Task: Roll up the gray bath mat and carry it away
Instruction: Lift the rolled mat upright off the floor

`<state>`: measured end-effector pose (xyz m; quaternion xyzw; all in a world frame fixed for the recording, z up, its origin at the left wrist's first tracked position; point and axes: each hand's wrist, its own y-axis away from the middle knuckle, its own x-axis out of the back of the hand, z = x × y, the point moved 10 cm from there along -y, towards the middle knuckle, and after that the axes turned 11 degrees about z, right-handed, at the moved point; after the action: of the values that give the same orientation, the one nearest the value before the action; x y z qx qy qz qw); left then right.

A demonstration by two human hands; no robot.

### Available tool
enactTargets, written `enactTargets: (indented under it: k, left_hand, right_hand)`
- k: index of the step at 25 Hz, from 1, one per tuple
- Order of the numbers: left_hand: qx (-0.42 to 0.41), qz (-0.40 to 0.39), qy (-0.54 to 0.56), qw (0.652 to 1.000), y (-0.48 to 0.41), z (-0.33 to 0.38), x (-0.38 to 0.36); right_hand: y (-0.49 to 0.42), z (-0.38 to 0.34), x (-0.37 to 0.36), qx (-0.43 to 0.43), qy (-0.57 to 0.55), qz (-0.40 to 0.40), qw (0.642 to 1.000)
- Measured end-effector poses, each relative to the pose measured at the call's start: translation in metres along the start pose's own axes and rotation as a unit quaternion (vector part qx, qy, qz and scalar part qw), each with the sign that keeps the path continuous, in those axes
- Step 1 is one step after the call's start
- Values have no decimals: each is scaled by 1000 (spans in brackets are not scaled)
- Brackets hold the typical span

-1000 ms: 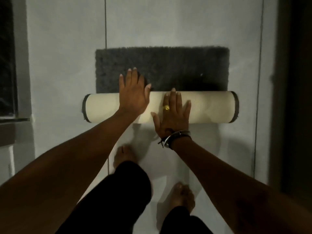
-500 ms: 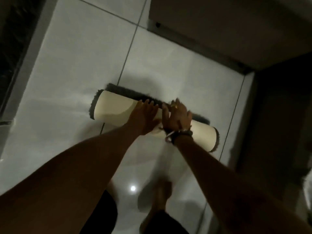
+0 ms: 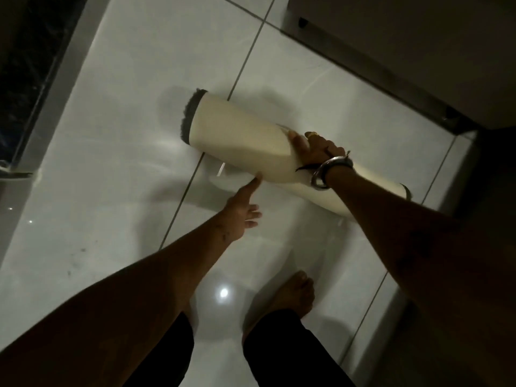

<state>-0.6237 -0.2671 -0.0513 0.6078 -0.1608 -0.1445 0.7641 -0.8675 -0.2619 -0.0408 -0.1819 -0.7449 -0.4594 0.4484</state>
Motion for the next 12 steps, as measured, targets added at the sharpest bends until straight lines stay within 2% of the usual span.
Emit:
enactTargets:
  k: [1,2,4,6,9,12]
  left_hand:
    - [7,-85,5,996,0,5,-18]
    - [-33,-119,38,992,1,25,-29]
    - [-74,-159,171,970,2,63,-55]
    - [-94,-190,228,950,16,92,-67]
    - [-118,-147,163,968,35,124,-36]
    - [-173,-154,87,969,90,167,-1]
  right_hand:
    - [-6,1,-5,-6,-15,-42,999]
    - [-8,1,-8,-15,-37,-69,997]
    - [-6,4,-3,-48,-101,-75,991]
    - [-2,-1,8,-87,-170,-57,980]
    - [19,-16,35,-110,-241,-32,964]
    - [60,-57,84,-55,-363,-8,930]
